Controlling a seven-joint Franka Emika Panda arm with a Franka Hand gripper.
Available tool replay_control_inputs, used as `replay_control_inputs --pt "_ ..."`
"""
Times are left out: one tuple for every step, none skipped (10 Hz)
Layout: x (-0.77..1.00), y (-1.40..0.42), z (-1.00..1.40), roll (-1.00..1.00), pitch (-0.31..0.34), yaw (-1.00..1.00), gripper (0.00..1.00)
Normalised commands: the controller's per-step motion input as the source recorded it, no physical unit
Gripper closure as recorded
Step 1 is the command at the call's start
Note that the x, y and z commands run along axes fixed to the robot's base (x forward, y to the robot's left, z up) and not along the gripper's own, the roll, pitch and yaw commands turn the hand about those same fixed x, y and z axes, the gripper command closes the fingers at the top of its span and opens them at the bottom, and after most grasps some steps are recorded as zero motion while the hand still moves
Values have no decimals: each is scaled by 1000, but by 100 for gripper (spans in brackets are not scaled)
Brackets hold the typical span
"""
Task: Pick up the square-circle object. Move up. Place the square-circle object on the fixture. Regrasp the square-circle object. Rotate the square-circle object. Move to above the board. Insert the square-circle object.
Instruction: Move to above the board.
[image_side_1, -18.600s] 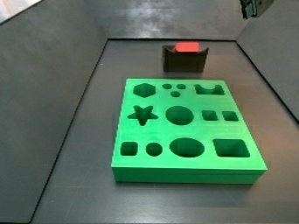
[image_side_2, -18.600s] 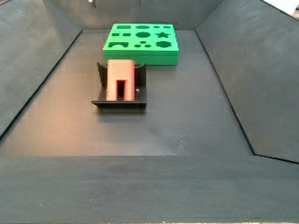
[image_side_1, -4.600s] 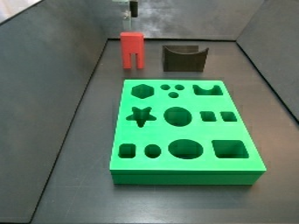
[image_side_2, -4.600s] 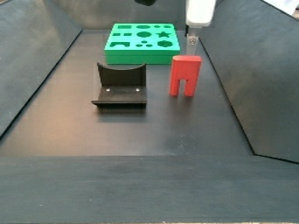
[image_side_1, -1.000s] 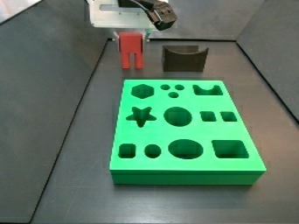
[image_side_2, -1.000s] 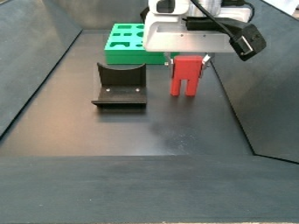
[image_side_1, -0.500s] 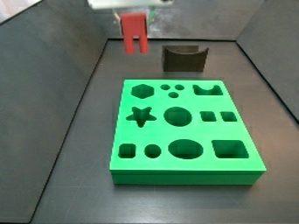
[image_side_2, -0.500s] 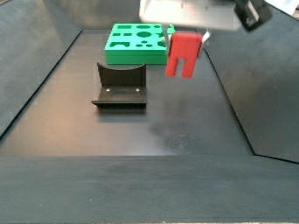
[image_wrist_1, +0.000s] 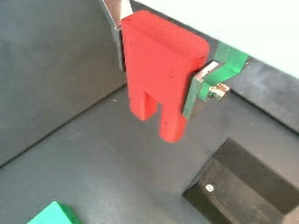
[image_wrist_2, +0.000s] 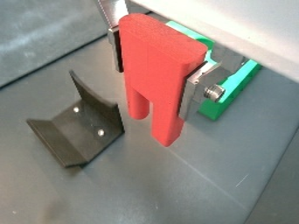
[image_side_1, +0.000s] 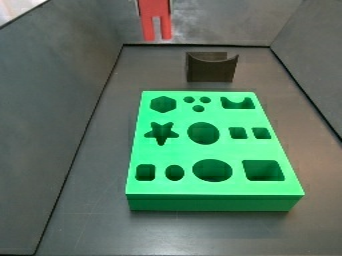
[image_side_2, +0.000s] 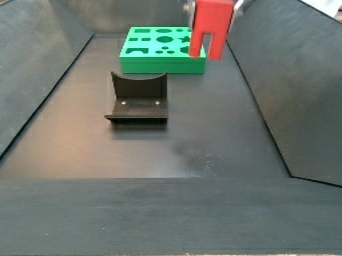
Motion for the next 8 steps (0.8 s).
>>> replay_control_inputs --pt "60 -114 1000 170 99 55 100" --pt "60 -111 1000 166 97 55 100" --pt "57 -101 1000 159 98 56 100" --pt "58 -97 1000 152 94 57 100" --pt "56 -94 1000 146 97 60 100" --pt "56 -87 1000 139 97 58 100" --pt "54 -78 1000 131 96 56 100" --pt "47 -65 892 124 95 54 100"
